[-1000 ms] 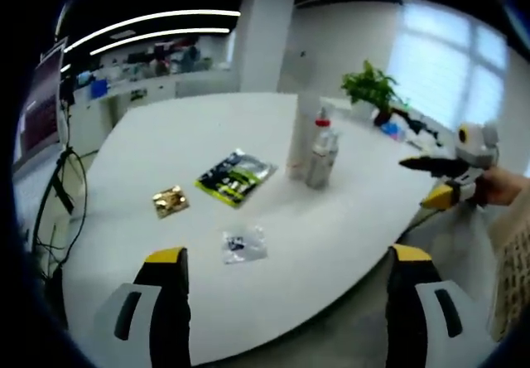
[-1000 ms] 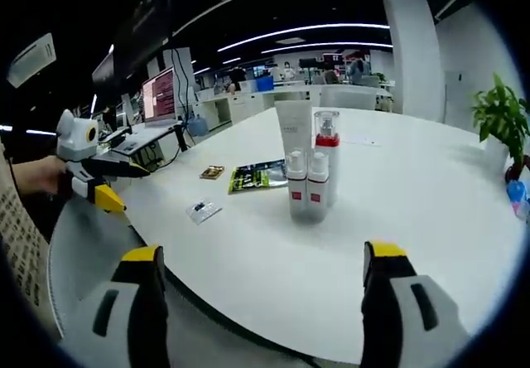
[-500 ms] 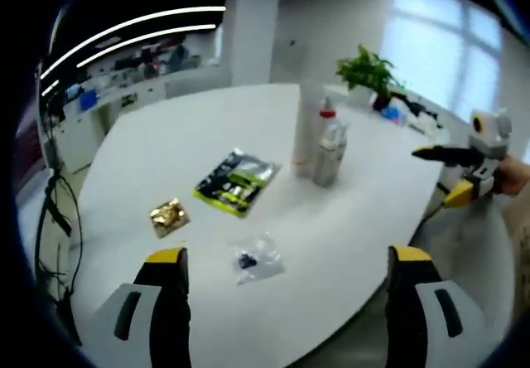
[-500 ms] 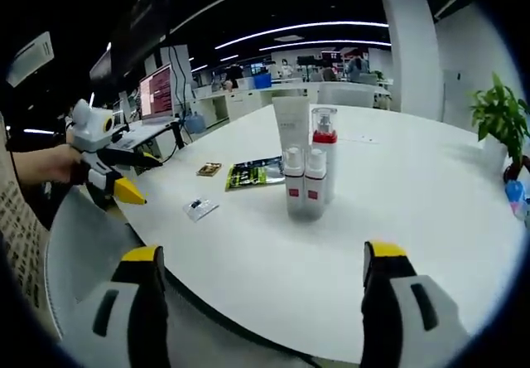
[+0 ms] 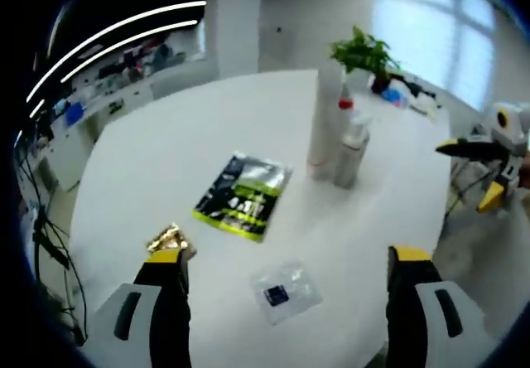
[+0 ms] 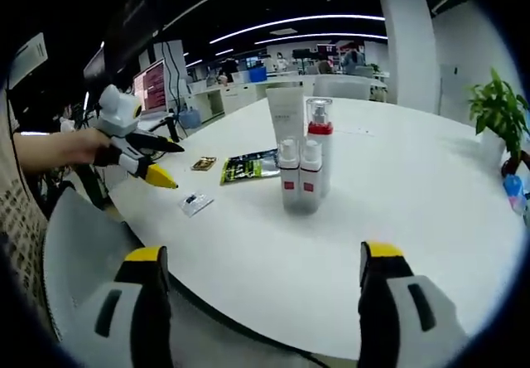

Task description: Arrange the skincare products in the storage area until every visible bottle or jar stands upright without overlapping.

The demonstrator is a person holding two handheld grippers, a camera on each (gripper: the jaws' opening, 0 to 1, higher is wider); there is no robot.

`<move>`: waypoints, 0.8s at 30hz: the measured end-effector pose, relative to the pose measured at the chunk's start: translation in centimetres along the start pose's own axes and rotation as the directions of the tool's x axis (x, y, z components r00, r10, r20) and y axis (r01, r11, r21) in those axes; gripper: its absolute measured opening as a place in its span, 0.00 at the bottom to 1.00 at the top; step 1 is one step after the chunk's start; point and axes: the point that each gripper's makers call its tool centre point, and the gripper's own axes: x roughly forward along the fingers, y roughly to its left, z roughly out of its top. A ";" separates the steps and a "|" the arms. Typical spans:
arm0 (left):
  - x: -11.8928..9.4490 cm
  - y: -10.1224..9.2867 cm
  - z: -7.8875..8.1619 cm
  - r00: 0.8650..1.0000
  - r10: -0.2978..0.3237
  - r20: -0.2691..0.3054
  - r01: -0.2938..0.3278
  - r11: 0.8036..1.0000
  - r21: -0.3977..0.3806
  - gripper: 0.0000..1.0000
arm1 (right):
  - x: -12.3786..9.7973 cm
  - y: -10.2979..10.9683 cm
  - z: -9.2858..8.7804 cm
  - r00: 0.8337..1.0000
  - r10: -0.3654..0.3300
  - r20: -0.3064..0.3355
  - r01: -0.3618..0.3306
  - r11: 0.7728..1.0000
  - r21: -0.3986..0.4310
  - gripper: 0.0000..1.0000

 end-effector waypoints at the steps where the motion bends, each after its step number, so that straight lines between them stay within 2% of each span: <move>1: 0.3 0.1 0.0 1.000 -0.005 -0.008 0.005 1.000 0.007 0.97 | 0.0 0.0 0.0 1.000 -0.002 -0.001 0.002 1.000 -0.001 0.96; 9: 3.4 2.0 0.9 0.997 -0.027 -0.068 0.033 0.995 0.091 0.97 | 0.0 -0.5 -0.1 1.000 -0.018 -0.002 0.018 0.999 0.034 0.99; 15: 6.0 3.2 1.6 0.993 -0.037 -0.111 0.052 0.989 0.137 0.97 | 0.1 -0.7 -0.4 1.000 -0.027 -0.015 0.027 0.999 0.031 0.98; 24: 10.0 5.0 1.6 0.983 -0.051 -0.178 0.079 0.985 0.152 0.97 | 0.0 -1.3 -0.2 0.999 -0.049 0.004 0.049 0.997 0.063 0.98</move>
